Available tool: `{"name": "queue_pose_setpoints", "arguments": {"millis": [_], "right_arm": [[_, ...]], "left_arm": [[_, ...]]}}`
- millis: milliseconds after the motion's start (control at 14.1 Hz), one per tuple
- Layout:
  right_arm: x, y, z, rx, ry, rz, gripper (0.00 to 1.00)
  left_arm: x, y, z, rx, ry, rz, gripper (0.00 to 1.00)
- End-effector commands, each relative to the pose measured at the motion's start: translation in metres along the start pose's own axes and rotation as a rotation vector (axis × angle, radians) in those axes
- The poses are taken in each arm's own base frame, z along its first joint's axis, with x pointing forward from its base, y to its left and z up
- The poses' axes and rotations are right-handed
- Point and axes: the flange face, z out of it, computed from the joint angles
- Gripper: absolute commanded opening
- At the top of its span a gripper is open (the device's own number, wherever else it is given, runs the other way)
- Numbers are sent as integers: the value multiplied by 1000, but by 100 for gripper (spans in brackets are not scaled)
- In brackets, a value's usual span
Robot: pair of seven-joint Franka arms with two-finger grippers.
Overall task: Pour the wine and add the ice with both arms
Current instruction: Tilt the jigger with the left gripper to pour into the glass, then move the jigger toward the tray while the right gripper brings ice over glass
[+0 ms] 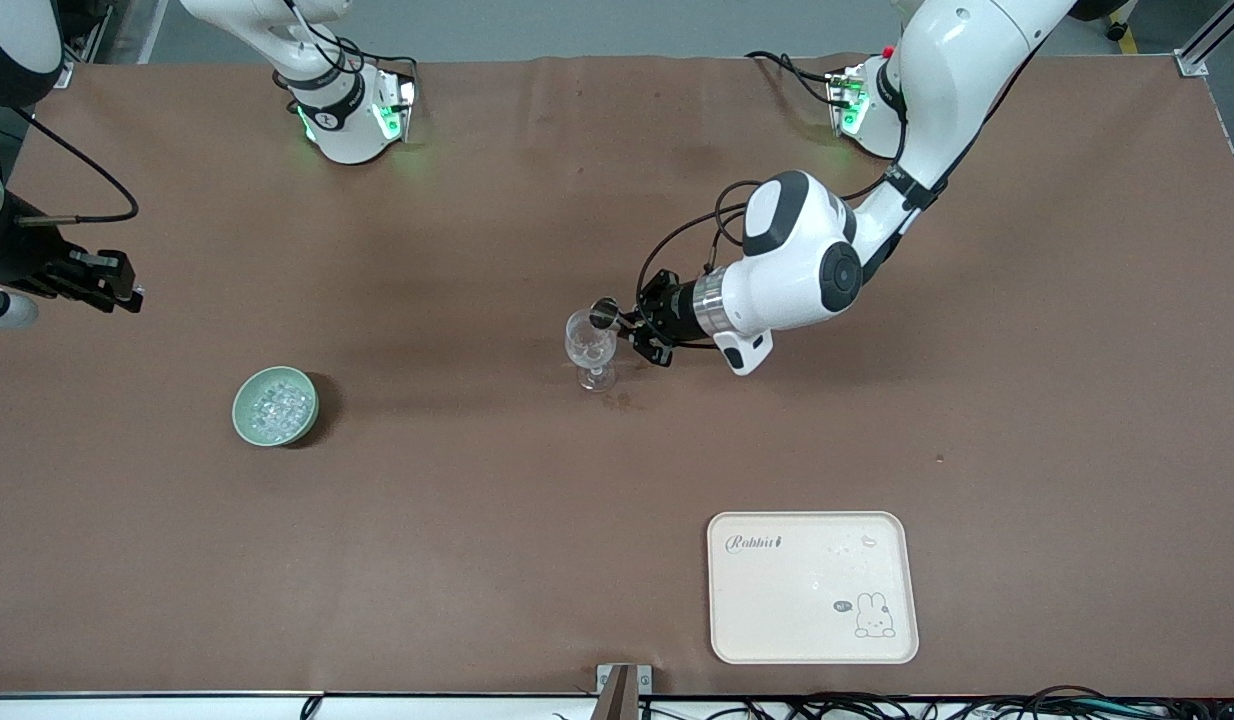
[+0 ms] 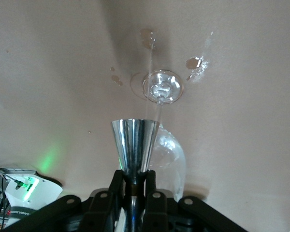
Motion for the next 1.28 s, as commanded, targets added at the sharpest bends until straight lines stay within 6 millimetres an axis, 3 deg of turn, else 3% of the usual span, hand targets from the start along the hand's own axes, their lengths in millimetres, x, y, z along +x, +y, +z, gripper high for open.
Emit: {"name": "queue_pose_setpoints", "arguments": {"millis": [0,142,354,567,709,922,1063,1205], "right_arm": [[-8,1,-5,20,14,-4,0],[-8,-2,-5,20,14,-8,0],[-7,-15,-4,19,15,-30,0],[-4,-52,-8,20,54,-83,0],[1,-78,-6,22,86,-109,0],[5,-134,6,31,103,-129,0],[9,-182,8,37,129,-146,0],[7,-248,18,34,123,-131,0]], "left_arm": [[12,21,-10,33,-28,-9,1],[15,33,-20,70,-73,-12,1],[44,46,-43,119,-227,25,1],[78,65,-84,109,-347,104,1],[93,76,-96,78,-373,120,1],[125,105,-119,16,-421,135,1],[143,123,-131,-19,-451,140,1],[169,138,-141,-59,-474,143,1]]}}
